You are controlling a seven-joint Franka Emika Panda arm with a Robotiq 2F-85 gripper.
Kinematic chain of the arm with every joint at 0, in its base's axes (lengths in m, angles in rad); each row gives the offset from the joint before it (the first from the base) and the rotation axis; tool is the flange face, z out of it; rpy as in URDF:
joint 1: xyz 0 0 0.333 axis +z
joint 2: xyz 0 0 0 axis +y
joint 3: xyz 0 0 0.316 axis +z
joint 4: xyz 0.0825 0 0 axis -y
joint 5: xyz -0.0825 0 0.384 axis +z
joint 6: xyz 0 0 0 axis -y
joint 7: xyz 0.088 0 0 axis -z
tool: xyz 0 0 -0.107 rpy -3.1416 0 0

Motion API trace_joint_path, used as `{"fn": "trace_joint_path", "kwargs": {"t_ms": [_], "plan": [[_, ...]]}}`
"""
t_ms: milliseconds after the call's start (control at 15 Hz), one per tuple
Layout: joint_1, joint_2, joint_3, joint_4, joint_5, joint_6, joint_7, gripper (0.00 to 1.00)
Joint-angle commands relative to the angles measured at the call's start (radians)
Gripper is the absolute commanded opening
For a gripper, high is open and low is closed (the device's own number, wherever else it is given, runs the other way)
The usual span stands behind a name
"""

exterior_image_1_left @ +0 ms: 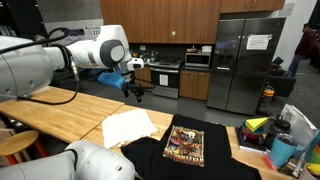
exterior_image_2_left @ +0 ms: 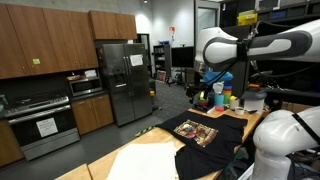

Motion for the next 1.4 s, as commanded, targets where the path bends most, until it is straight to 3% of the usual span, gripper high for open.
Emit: {"fn": "trace_joint_path", "kwargs": {"t_ms": [0, 400, 600, 1067, 1333], "plan": [[-0.005, 0.0, 0.003, 0.003, 0.003, -0.003, -0.003, 1.0], [-0.013, 0.118, 0.013, 0.118, 0.019, -0.021, 0.017, 1.0], [-0.025, 0.261, 0.026, 0.211, 0.022, -0.025, 0.04, 1.0], [0.02, 0.583, 0.025, 0.384, 0.037, -0.019, 0.018, 1.0], [0.039, 0.67, 0.024, 0.409, 0.046, 0.09, 0.035, 1.0]]}}
